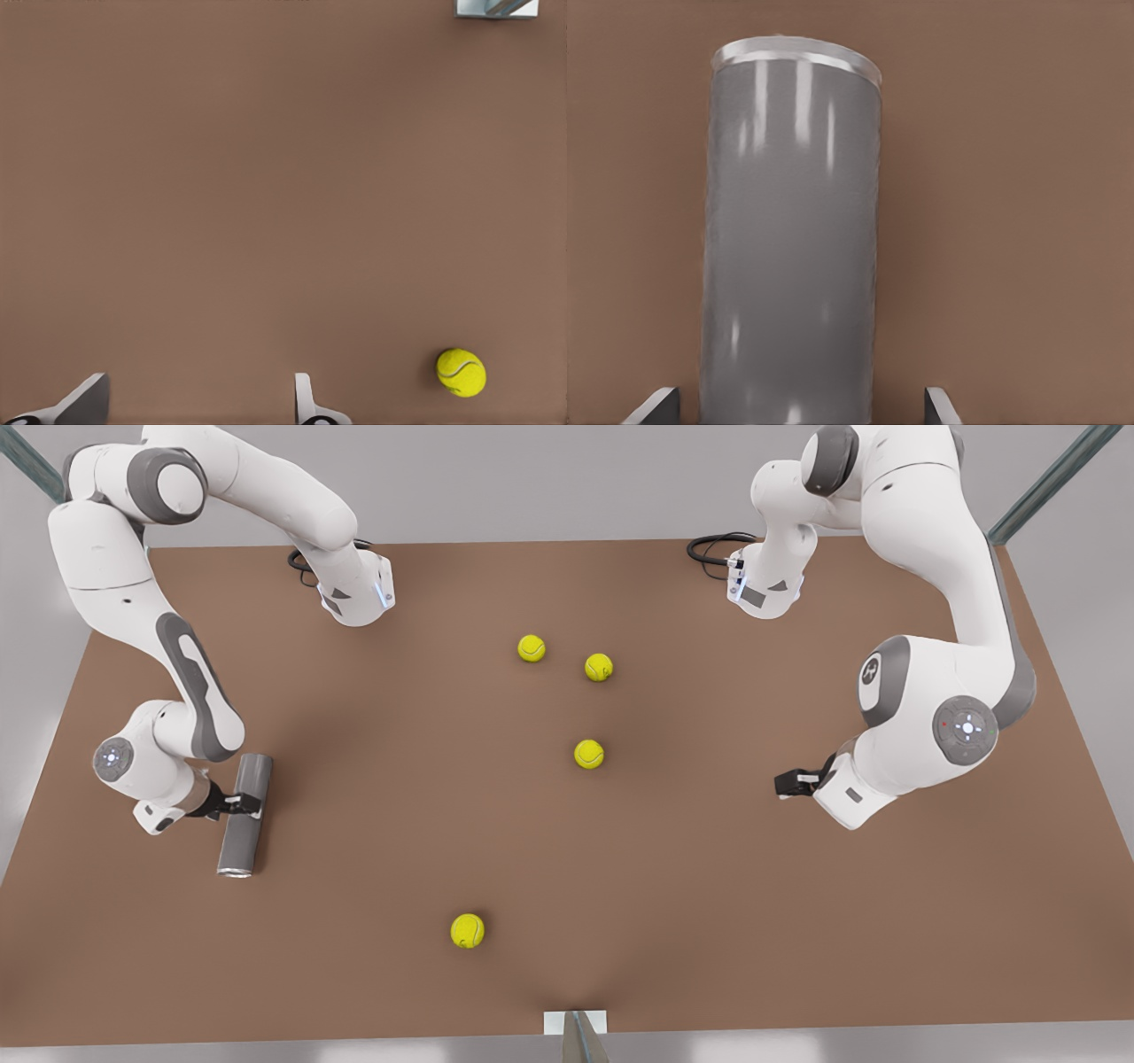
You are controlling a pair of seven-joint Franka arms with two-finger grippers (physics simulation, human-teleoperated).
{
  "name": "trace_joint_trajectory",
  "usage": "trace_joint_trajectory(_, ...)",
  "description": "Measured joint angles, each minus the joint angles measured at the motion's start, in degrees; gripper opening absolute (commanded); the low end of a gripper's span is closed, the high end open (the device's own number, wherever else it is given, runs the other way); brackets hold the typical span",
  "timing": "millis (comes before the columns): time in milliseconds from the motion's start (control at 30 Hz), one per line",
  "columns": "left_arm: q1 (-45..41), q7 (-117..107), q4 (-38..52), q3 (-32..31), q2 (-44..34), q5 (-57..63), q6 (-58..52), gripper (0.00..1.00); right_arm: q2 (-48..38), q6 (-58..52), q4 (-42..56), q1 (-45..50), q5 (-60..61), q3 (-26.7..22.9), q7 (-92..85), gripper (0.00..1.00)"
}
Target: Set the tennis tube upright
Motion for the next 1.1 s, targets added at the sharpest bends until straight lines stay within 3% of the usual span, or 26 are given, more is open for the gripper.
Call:
trace_joint_trajectory(433, -0.1, -0.1, 0.0, 0.0, 2.3, -0.3, 0.0, 1.00, 2.6, 4.1, 0.0, 0.9, -3.0, -0.5, 0.4, 1.00)
trace_joint_trajectory(533, -0.2, -0.2, 0.1, -0.1, 2.4, -0.5, 0.0, 1.00, 2.6, 4.1, 0.0, 0.9, -3.0, -0.6, 0.4, 0.81)
trace_joint_trajectory(1100, -0.3, -0.2, 0.2, 0.0, 2.4, -0.6, 0.0, 1.00, 2.7, 4.1, 0.0, 0.8, -3.7, -0.7, 0.5, 0.81)
